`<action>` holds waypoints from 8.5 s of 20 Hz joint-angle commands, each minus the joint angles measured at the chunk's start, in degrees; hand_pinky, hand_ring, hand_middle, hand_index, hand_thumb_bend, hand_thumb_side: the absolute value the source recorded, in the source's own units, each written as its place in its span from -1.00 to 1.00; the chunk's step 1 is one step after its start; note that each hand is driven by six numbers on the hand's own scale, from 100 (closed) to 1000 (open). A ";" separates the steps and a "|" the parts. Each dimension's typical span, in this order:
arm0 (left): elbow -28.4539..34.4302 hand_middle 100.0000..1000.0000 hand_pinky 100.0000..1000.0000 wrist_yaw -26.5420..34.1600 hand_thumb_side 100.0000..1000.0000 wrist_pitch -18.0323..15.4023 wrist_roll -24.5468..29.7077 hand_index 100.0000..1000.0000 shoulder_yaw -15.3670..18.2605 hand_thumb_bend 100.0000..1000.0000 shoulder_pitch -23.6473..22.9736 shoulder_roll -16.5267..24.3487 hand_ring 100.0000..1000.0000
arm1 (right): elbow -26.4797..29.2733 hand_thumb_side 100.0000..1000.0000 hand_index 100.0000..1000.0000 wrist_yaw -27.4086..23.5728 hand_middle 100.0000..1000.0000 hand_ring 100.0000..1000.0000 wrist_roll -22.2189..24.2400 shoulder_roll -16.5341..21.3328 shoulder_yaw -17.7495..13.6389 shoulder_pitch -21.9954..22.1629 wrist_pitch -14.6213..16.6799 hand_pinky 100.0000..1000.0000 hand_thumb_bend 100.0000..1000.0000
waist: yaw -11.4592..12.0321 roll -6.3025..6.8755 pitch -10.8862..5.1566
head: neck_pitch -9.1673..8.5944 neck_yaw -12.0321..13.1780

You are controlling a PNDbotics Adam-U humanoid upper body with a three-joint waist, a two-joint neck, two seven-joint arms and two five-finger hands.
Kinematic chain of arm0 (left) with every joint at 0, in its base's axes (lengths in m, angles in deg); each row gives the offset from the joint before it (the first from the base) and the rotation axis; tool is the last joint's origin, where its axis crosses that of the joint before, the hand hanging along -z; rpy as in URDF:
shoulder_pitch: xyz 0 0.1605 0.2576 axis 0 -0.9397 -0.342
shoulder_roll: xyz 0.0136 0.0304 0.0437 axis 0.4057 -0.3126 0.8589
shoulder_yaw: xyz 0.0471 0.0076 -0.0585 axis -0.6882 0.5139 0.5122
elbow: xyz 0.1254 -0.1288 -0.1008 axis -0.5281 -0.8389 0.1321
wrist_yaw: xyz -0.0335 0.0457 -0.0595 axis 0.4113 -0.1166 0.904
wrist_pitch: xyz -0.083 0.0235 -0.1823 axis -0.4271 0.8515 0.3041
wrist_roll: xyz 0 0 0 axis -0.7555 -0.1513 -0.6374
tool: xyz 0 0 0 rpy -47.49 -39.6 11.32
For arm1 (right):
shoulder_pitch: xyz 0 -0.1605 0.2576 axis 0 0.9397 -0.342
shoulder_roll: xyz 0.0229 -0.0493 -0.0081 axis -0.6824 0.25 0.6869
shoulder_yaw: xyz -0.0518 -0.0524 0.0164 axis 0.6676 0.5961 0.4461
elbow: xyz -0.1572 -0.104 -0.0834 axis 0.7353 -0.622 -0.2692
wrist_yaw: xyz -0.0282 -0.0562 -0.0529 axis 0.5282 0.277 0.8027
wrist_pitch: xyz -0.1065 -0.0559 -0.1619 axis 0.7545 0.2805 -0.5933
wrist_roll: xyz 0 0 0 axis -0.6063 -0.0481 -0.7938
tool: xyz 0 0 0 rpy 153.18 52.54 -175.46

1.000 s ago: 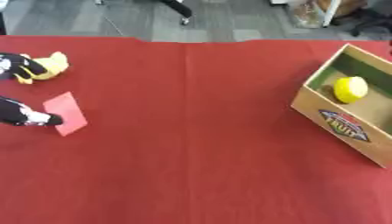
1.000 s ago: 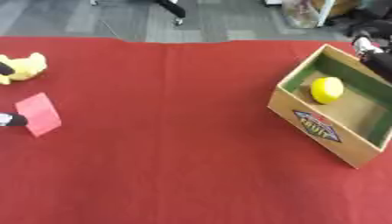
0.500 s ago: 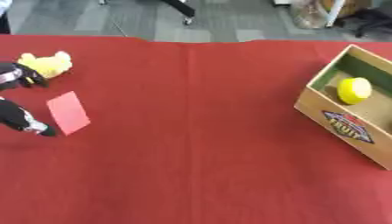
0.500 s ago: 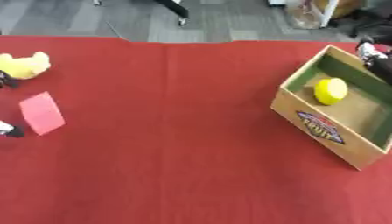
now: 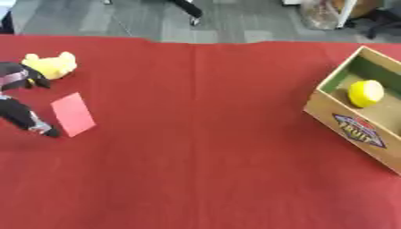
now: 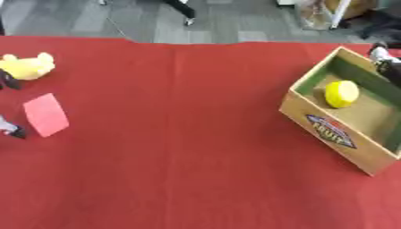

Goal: Pick up the objects with one hand, pass them to the other hand, and then place them into the box on the other side of the table.

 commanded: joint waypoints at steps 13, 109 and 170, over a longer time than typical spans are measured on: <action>-9.37 0.54 0.68 -2.27 -0.30 1.82 1.20 0.59 -1.06 0.61 6.64 -1.72 0.62 | -0.04 0.03 0.90 0.62 0.75 0.50 0.55 0.36 0.14 -0.56 -0.03 0.73 -1.00 | -0.49 -0.20 -0.60 | -0.63 0.86; 10.67 0.00 0.37 23.50 -0.88 -10.79 -30.09 -0.20 -10.90 -1.00 6.05 -27.39 0.16 | 19.10 -0.09 0.88 6.50 0.75 0.57 20.71 4.14 10.16 -11.14 1.66 0.74 -1.00 | -0.57 -1.99 -1.22 | -1.26 -2.58; 8.64 -0.02 0.36 15.90 -1.00 -17.44 -34.15 -0.22 -13.86 -1.00 6.20 -33.77 0.15 | 12.21 -0.45 0.90 39.42 0.80 0.77 47.57 -15.03 26.76 -24.66 2.48 0.81 -0.53 | -0.64 -3.32 -1.82 | 0.90 -4.56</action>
